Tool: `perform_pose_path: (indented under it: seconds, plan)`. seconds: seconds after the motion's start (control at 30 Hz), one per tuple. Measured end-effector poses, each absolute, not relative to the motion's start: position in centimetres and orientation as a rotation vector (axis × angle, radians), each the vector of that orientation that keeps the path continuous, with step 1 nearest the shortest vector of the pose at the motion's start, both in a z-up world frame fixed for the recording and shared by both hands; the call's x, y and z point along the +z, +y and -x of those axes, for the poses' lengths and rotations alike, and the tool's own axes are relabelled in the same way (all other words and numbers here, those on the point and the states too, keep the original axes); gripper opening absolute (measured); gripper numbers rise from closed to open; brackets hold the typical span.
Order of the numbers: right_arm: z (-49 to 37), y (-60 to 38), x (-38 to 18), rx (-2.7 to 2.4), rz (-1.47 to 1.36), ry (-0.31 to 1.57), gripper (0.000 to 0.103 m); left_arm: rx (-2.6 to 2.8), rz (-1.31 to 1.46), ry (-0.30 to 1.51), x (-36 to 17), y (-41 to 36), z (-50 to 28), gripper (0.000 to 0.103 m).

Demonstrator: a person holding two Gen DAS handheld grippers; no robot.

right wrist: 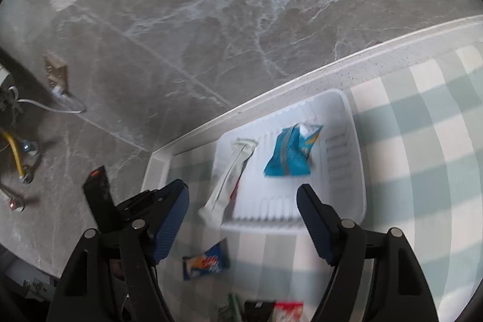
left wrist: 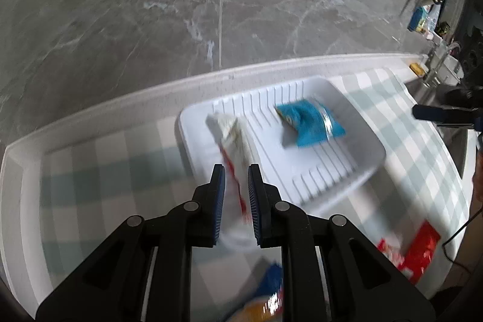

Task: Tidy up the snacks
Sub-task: 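Grasp the blue-orange cake bar with left tool while right tool grasps red bag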

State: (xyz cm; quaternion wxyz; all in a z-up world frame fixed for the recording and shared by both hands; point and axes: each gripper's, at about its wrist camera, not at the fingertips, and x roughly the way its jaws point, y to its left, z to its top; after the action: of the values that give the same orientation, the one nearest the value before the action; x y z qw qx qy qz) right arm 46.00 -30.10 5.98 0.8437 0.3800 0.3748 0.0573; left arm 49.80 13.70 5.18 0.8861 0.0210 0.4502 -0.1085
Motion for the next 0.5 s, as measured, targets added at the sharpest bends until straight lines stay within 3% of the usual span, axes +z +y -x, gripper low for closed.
perform_pose_path:
  seconds: [0.17,0.2,0.3,0.5]
  plan:
    - [-41.0,-28.5,6.8,0.110,-0.787,0.787,0.080,-0.262,-0.044,0.968,4.8,14.4,-45.2,0.017]
    - [-39.7,-28.1,6.7,0.102,-0.781,0.790,0.080,-0.272,-0.048,0.979,4.4,14.4,-44.5,0.026]
    - [-36.7,-27.1,6.4,0.082,-0.781,0.803,0.081,-0.308,-0.068,1.004,3.4,14.2,-41.9,0.067]
    - [-30.9,-25.3,4.1,0.026,-0.809,0.873,0.083,-0.327,-0.235,1.047,0.7,13.0,-37.7,0.068]
